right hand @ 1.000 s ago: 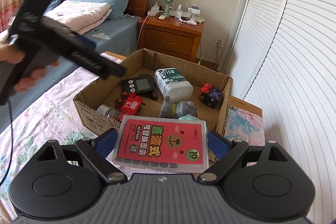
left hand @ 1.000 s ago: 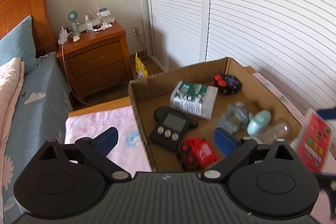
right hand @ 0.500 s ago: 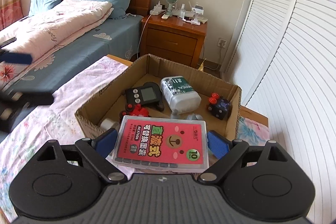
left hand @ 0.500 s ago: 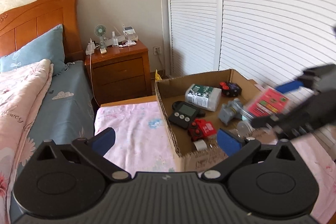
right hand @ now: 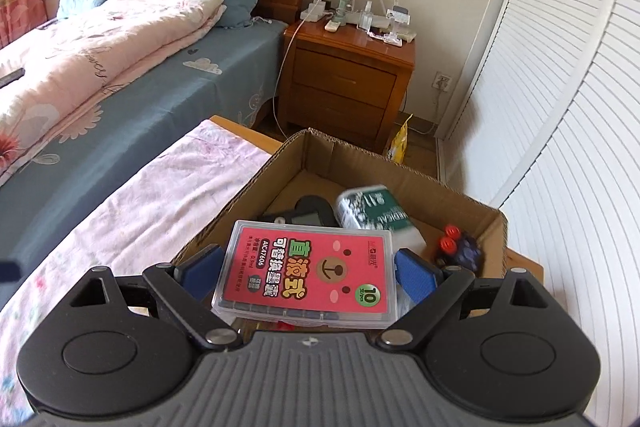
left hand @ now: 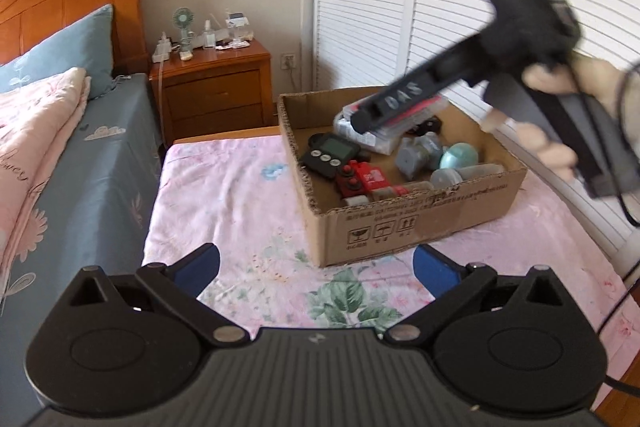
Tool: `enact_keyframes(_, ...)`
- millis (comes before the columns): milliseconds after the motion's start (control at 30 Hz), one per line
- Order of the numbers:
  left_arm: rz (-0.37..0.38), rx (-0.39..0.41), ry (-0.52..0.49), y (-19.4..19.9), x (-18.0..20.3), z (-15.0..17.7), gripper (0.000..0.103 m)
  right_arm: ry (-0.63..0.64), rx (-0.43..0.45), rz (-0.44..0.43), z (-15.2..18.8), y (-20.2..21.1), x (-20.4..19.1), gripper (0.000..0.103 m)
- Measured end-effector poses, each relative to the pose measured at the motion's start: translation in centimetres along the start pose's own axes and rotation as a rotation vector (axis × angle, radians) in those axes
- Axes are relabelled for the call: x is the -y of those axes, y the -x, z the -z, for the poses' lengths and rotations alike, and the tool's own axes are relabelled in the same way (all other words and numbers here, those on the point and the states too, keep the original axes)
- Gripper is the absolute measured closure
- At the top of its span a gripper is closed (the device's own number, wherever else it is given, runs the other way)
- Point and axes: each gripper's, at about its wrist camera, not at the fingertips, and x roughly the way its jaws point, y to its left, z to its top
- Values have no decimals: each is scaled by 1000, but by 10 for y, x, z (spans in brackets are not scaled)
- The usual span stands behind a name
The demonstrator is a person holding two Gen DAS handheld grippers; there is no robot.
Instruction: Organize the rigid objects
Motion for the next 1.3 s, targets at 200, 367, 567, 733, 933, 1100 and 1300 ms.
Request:
enact_keyframes(200, -39, 14, 29, 5, -10, 6, 1, -85, -85, -18, -18, -43, 11, 9)
enact_keyframes(367, -53, 15, 51, 4, -17, 8, 1, -123, -98, -23, -23, -60, 14, 3)
enact_keyframes(567, -46, 17, 58, 5, -17, 9, 1, -121, -85, -27, -21, -50, 10, 0)
enact_keyframes(733, -43, 11, 61, 6, -14, 10, 1, -123, -81, -13, -19, -35, 7, 0)
enact_keyframes(933, -69, 17, 52, 9, -11, 9, 1, -144, -102, 36, -7, -11, 6, 0)
enact_keyframes(1100, -93, 28, 44, 13, -7, 8, 1, -187, -86, 72, 19, 22, 10, 0)
enact_keyframes(1300, -98, -38, 61, 5, 2, 6, 1, -281, -65, 180, 70, 60, 10, 0)
